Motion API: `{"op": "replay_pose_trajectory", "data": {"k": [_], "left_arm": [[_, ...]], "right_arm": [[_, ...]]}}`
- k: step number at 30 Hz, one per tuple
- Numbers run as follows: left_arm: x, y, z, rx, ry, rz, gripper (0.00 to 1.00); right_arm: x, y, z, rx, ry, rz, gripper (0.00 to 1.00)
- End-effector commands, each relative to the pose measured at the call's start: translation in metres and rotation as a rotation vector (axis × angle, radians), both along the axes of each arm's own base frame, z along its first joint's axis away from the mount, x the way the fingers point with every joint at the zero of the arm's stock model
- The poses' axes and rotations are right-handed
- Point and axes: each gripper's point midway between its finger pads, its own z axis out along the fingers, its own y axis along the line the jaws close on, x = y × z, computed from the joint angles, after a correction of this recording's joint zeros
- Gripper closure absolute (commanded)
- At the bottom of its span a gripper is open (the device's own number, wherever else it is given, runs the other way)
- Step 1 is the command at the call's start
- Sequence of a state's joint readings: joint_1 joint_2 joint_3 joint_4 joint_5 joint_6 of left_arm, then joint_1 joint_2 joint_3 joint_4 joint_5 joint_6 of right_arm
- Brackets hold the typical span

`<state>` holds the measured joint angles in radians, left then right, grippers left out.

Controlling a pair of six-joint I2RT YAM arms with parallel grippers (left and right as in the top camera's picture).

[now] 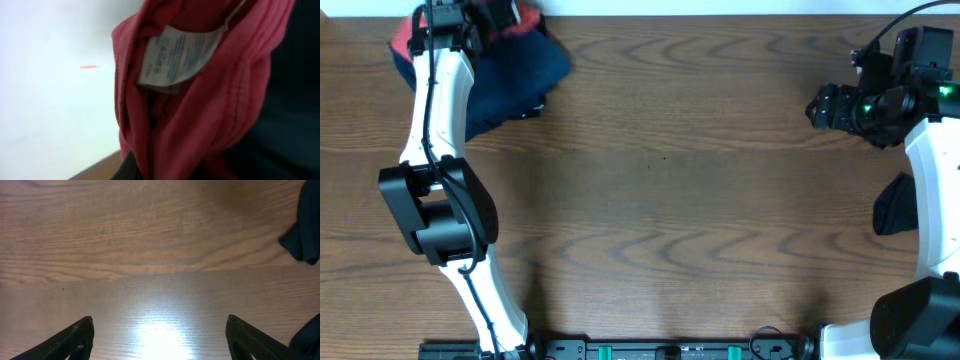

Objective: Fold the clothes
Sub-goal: 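Lower the red shirt onto the navy garment with the left gripper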

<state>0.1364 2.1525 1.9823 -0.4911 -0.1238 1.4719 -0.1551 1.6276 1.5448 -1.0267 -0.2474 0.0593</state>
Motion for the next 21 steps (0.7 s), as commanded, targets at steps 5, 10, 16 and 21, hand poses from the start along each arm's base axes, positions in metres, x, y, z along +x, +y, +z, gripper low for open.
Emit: {"op": "replay_pose_trajectory", "data": {"k": [5,10,16,21], "left_arm": [[-0.049,-0.049,-0.033,-0.195,0.249,-0.127,0.02],[-0.051,-0.095,-0.031,-0.593,0.216,0.106,0.02],[-0.057,-0.118,-0.020,-0.854,0.193,0.405,0.02],[-0.058,-0.130,-0.004,-1.008,0.154,0.564,0.02]], "right_arm": [[0.003,0.000,0.007,0.001,-0.027,0.006,0.18],[0.006,0.005,0.009,0.019,-0.043,0.021,0.18],[0.007,0.013,0.010,0.019,-0.047,0.039,0.17],[0.008,0.014,0.010,0.017,-0.051,0.044,0.17]]}}
